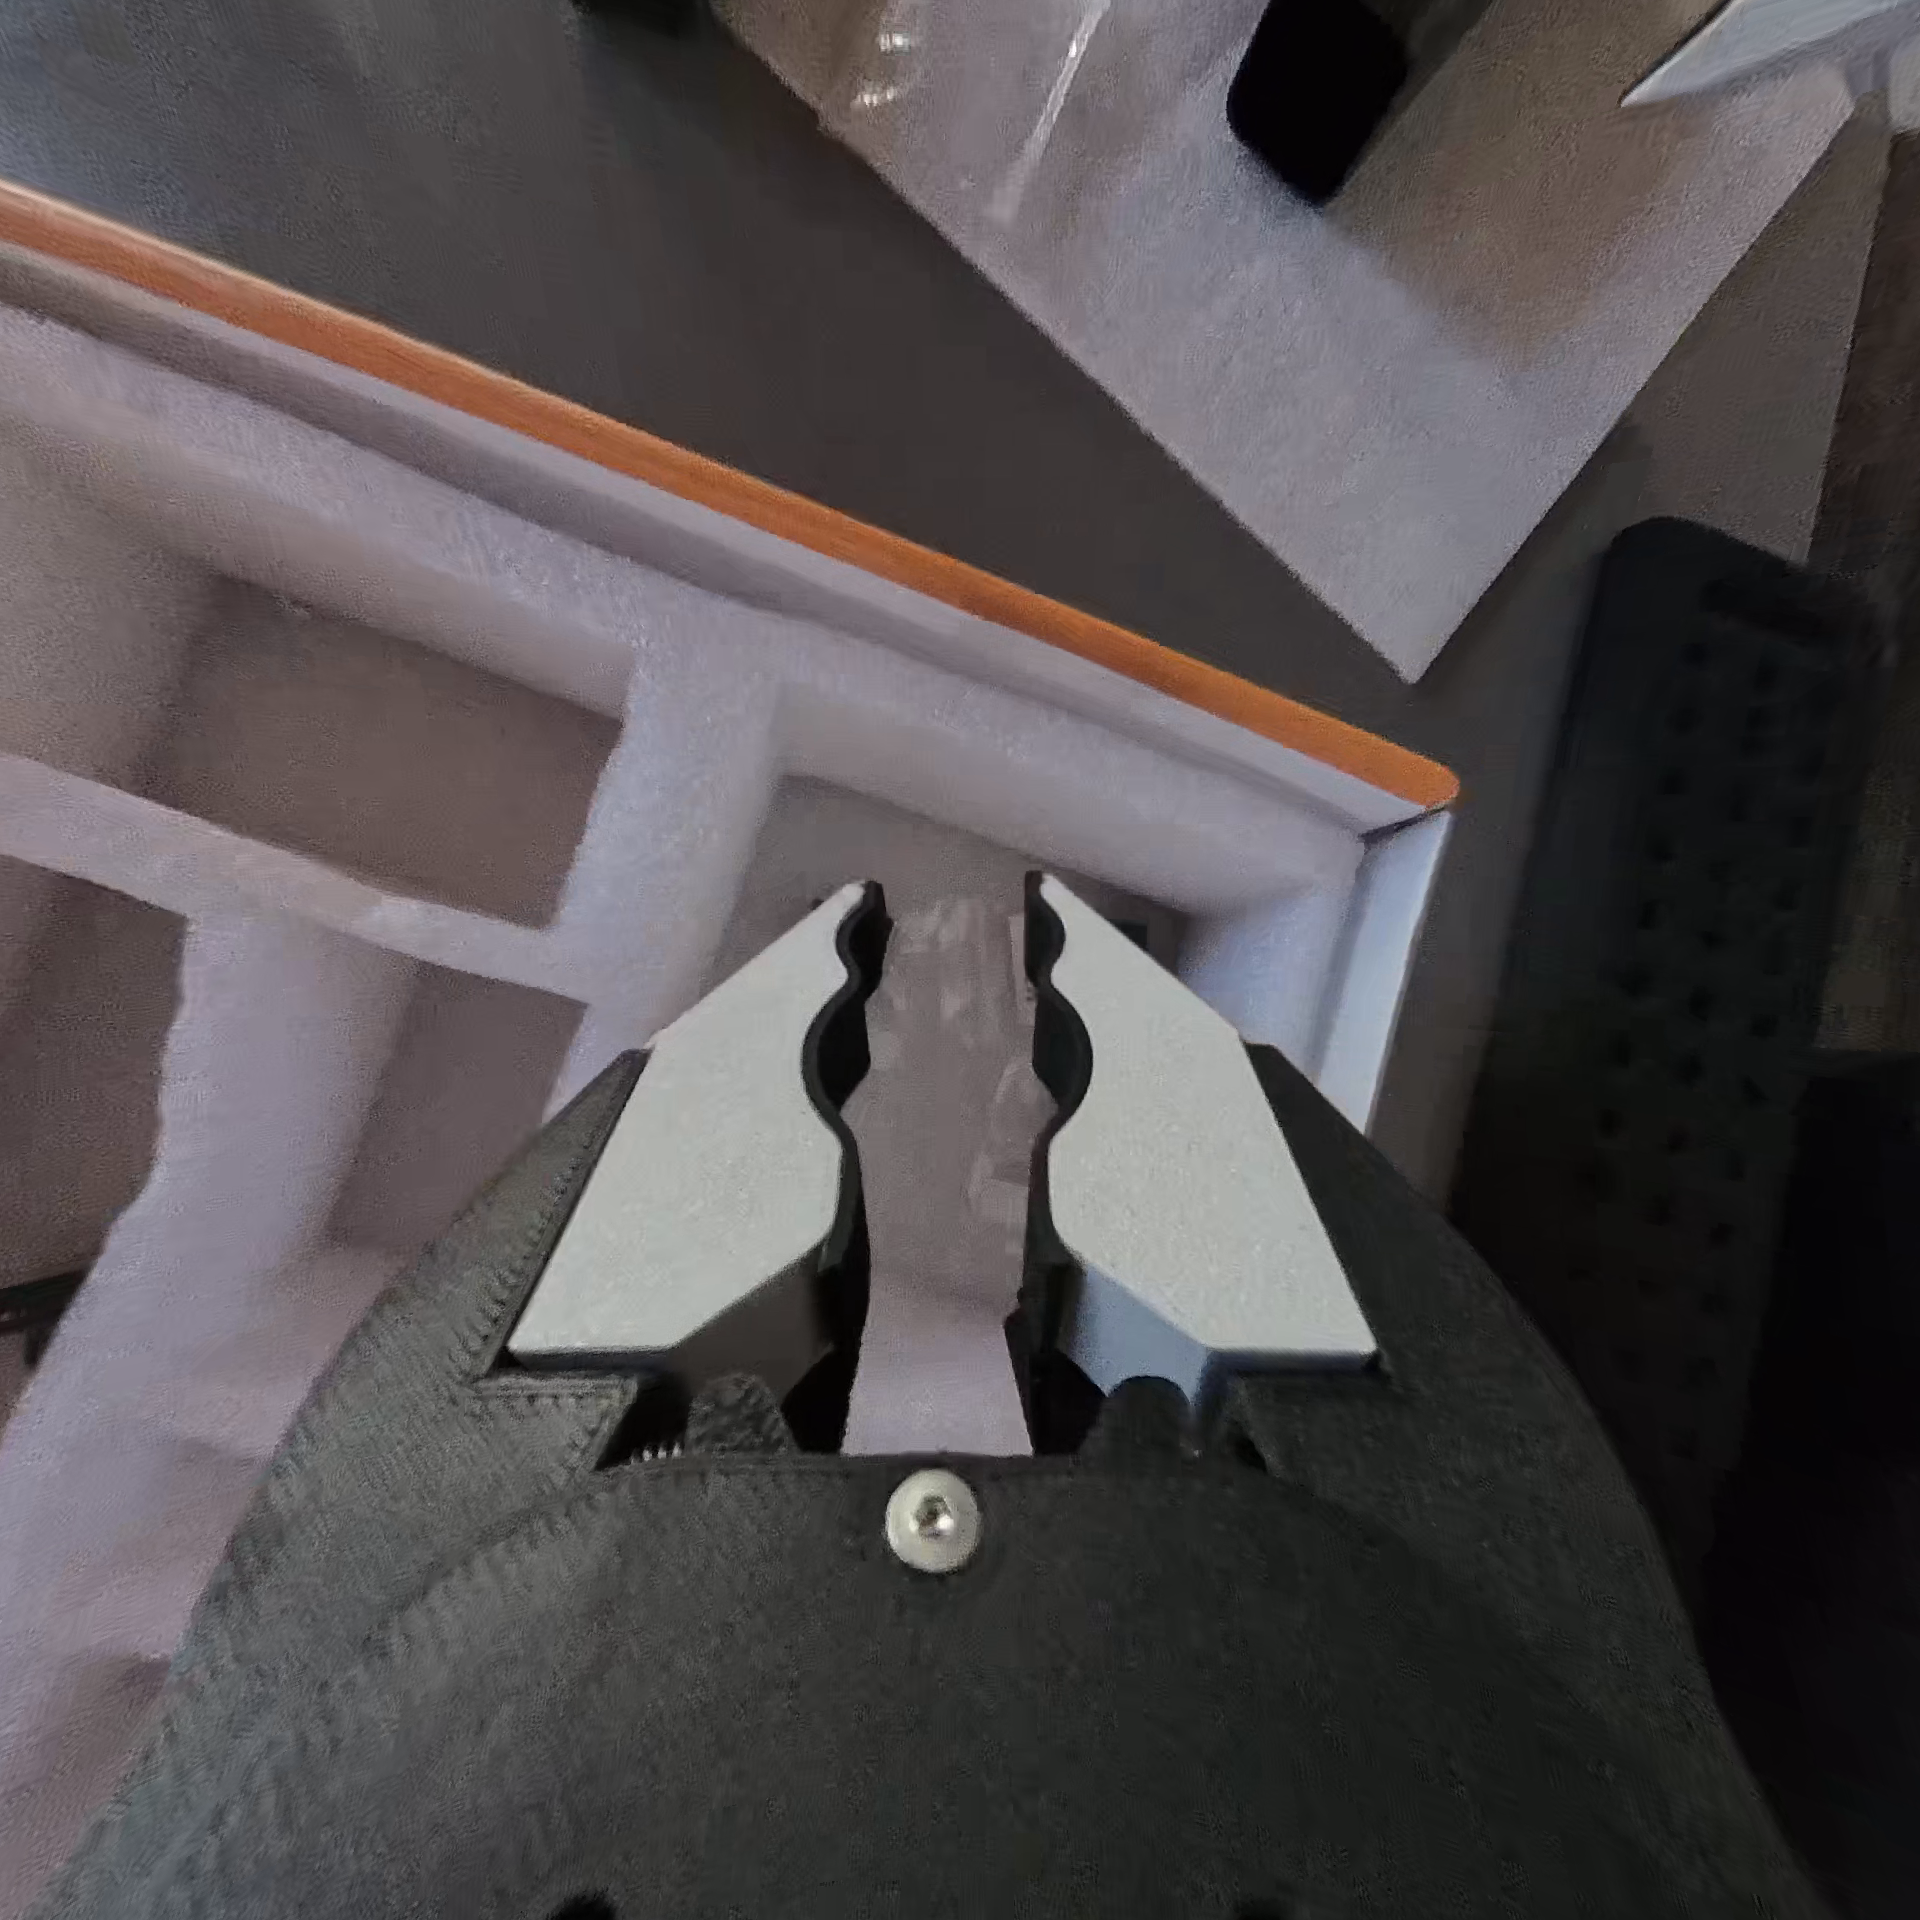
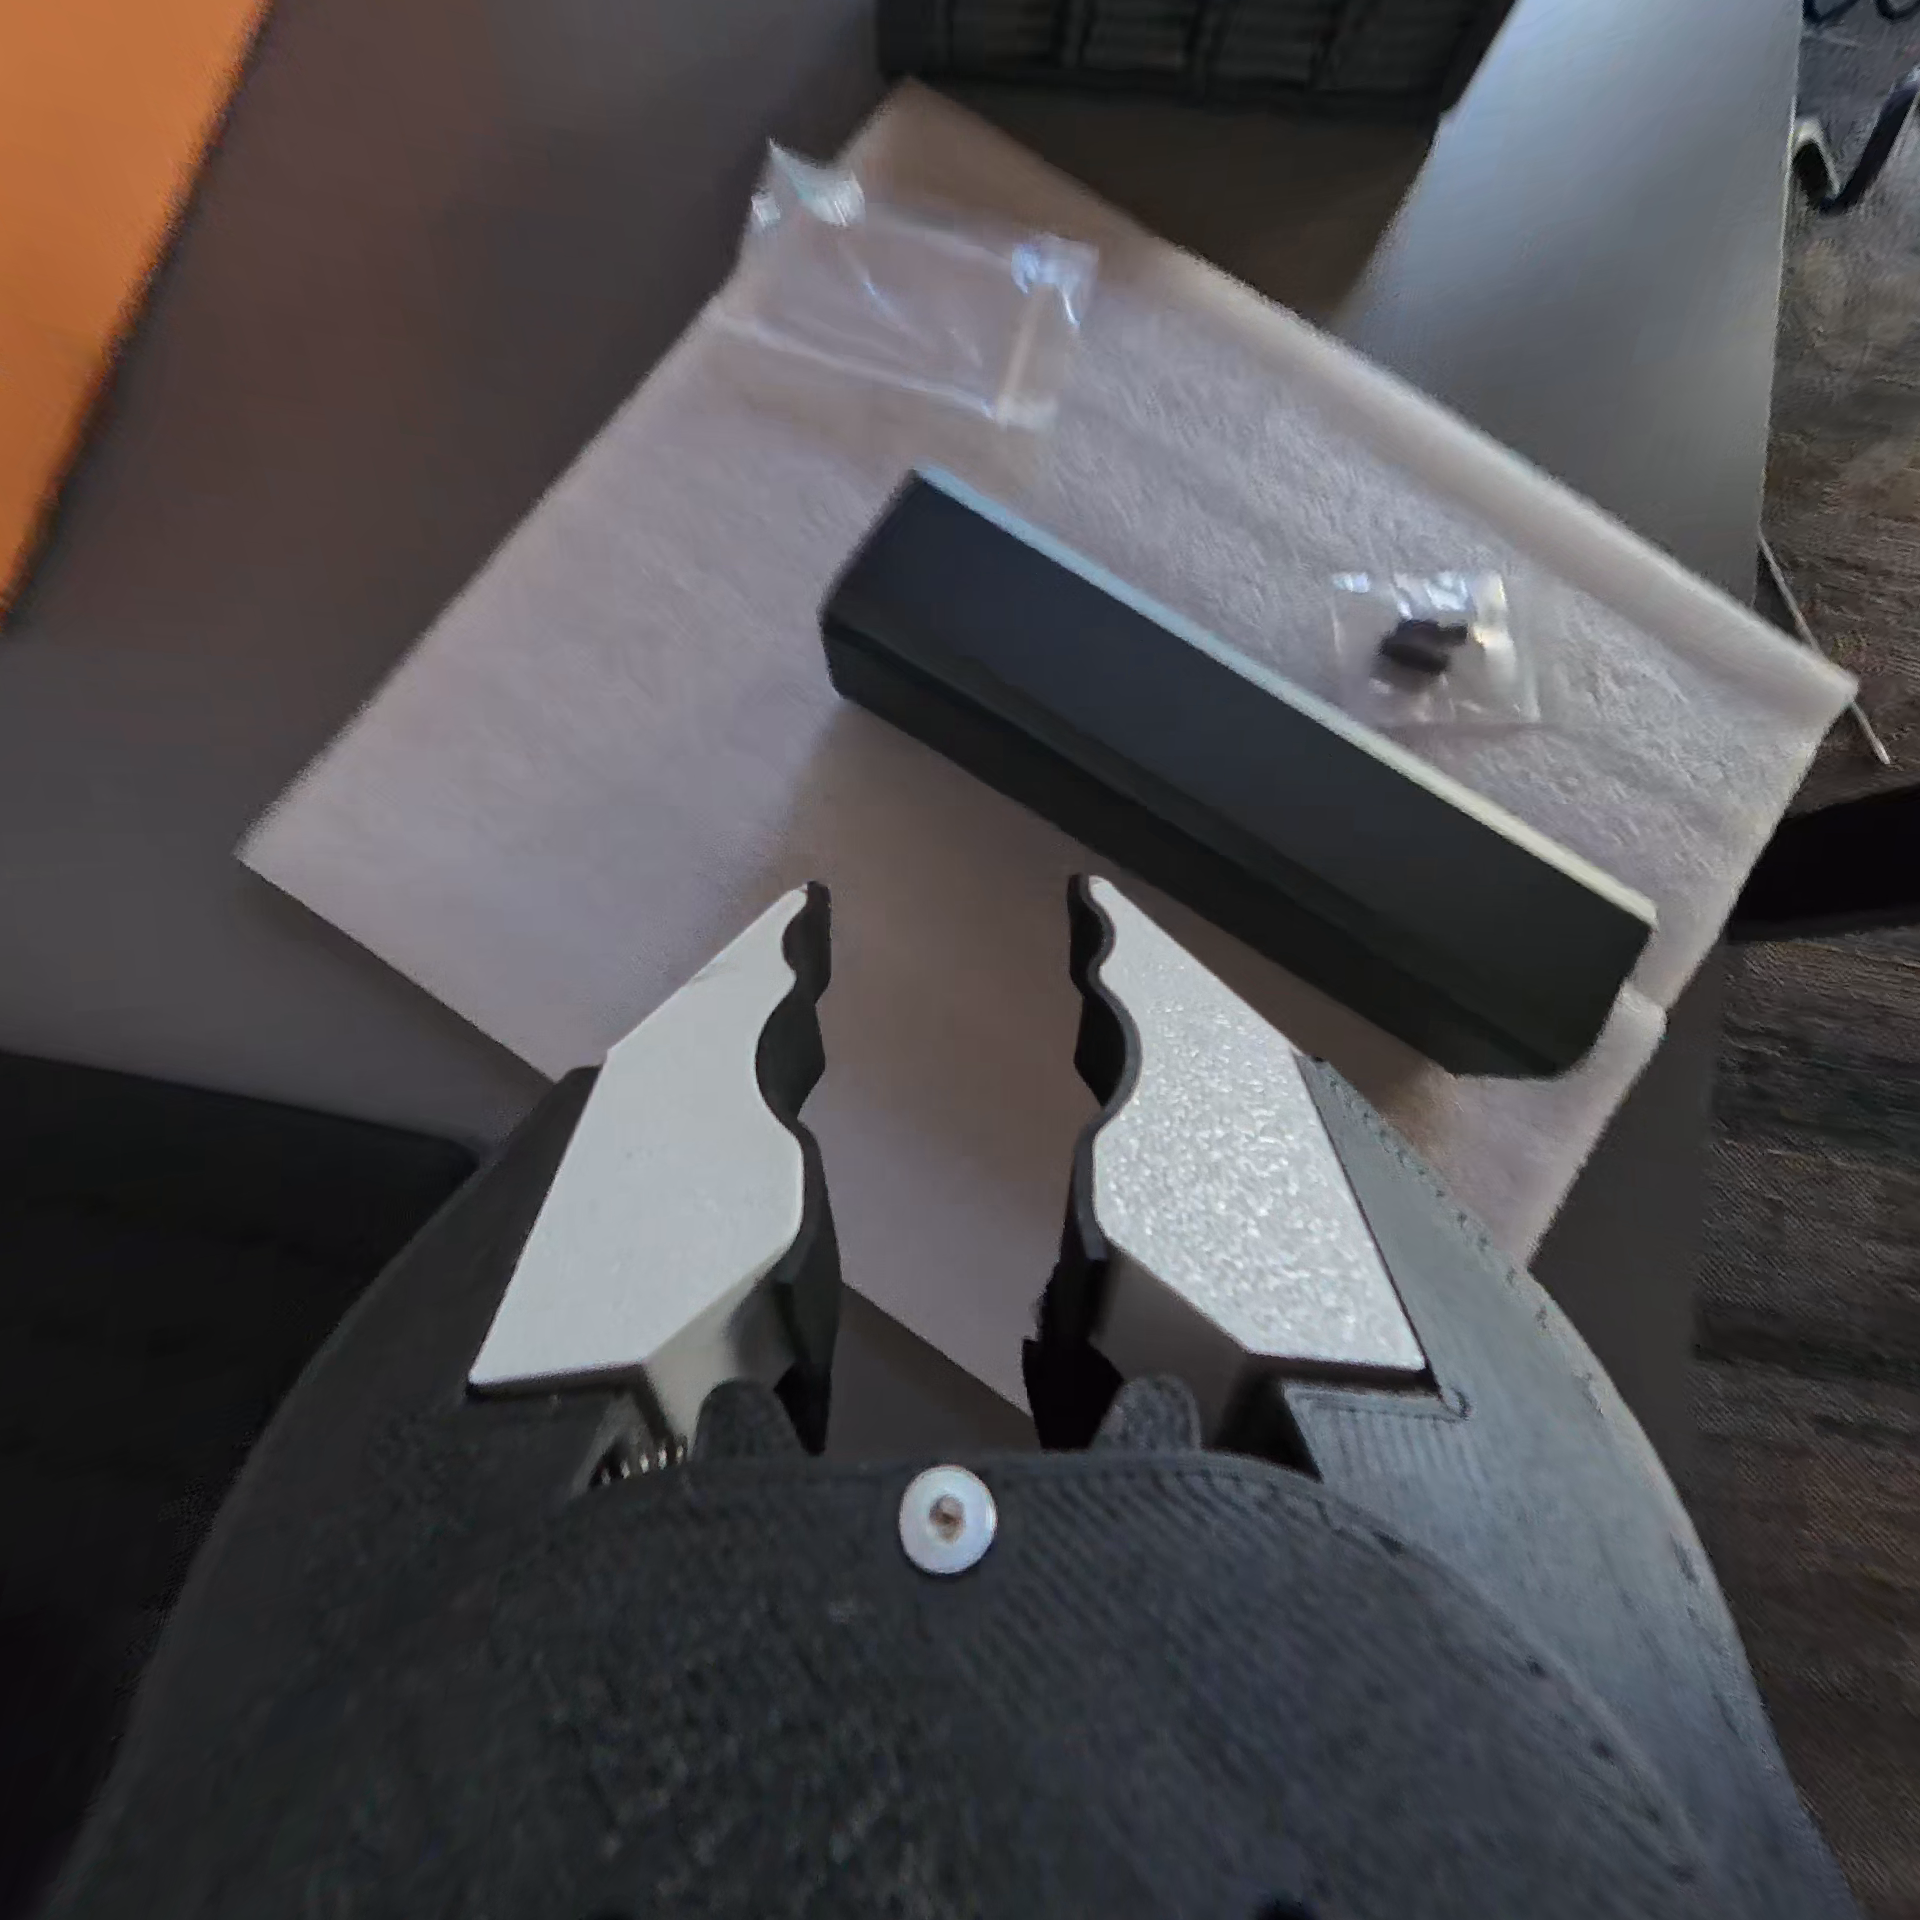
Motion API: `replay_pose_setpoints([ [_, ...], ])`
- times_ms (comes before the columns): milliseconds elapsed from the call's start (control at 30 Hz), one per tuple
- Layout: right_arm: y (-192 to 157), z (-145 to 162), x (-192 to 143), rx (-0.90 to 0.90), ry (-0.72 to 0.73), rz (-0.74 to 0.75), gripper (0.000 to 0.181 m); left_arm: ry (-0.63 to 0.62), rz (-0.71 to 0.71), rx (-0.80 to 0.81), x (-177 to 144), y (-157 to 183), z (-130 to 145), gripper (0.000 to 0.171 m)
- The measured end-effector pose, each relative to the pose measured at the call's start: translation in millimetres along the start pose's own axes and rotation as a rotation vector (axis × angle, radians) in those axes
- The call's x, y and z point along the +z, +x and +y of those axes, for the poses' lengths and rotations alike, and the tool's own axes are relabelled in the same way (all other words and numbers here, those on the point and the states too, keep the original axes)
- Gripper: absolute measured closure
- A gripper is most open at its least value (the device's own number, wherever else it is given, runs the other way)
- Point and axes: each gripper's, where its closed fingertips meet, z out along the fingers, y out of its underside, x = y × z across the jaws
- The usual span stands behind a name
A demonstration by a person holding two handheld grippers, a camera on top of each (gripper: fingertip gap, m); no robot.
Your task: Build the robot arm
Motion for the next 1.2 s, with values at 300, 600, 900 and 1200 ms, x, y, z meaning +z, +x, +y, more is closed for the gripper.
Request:
replay_pose_setpoints([
  [300, 2, 62, 10, -0.009, -0.129, -0.051, 0.129, 0.102, 0.083, 0.036, 6, 39, -69, 0.150],
  [600, -2, 73, -12, 0.110, -0.085, -0.185, 0.130, 0.000, 0.130, -0.033, 88, 103, -113, 0.136],
  [900, 90, 122, -56, 0.458, 0.000, -0.064, 0.125, -0.185, 0.145, -0.340, 151, 104, -86, 0.123],
  [1200, 68, 101, -54, 0.679, 0.131, -0.185, 0.123, -0.276, -0.026, -0.139, 158, 100, -66, 0.135],
])
